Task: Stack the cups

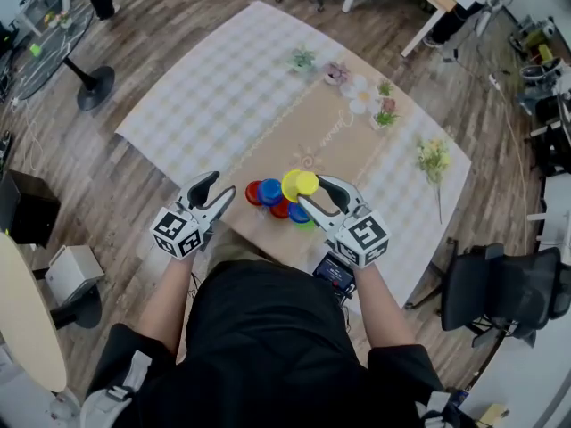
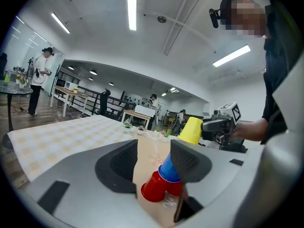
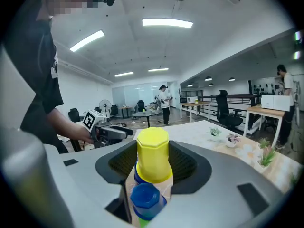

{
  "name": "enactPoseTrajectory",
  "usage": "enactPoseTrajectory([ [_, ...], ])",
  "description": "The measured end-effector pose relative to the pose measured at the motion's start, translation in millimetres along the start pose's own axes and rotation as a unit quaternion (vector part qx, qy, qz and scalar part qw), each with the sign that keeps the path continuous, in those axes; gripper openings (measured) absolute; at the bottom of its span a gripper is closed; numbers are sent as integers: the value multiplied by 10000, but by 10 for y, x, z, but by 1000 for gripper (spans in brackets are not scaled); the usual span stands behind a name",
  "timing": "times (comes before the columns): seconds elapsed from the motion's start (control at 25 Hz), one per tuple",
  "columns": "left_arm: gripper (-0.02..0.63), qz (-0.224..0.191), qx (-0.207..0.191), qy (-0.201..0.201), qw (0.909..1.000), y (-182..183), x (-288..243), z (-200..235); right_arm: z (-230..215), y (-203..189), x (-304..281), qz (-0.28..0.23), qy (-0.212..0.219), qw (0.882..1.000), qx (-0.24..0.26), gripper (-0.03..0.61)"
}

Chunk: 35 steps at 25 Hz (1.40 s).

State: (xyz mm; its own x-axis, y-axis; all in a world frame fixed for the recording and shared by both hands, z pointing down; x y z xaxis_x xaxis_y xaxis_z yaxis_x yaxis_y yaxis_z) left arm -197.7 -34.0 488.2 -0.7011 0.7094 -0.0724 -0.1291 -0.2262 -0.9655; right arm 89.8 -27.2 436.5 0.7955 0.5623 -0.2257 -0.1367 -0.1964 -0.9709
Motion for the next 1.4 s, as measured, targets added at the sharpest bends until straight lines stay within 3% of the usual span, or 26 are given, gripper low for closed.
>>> enactPoseTrajectory([
  [0.32,218,0,86,142,9999,-101,143,31,154,-106,-104,319,133,9993,172,219],
  [1.04,216,-6,112,95,9999,-130,183,18,243,-129,-124,337,92,9986,402,239],
  [1.28,218,-22,126,98,9999,-126,204,24,253,-67,-97,113,100,9992,377,267],
  [1.4,216,-51,107,95,9999,-102,225,22,190,29,-1,-362,-19,9993,130,275],
])
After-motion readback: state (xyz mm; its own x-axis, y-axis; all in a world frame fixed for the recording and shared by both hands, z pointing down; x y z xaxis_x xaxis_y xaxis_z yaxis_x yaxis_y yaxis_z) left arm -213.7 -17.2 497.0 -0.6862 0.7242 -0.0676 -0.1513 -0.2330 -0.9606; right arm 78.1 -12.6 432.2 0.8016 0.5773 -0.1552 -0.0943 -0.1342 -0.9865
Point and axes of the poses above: the fingertips, and each gripper's own axes: x backward along the fingers, z to its left, y out of its top, the point moved 8 cm from there along x, backward along the fingers, and after that the axes turned 6 degrees about -z, right-handed, at the moved point
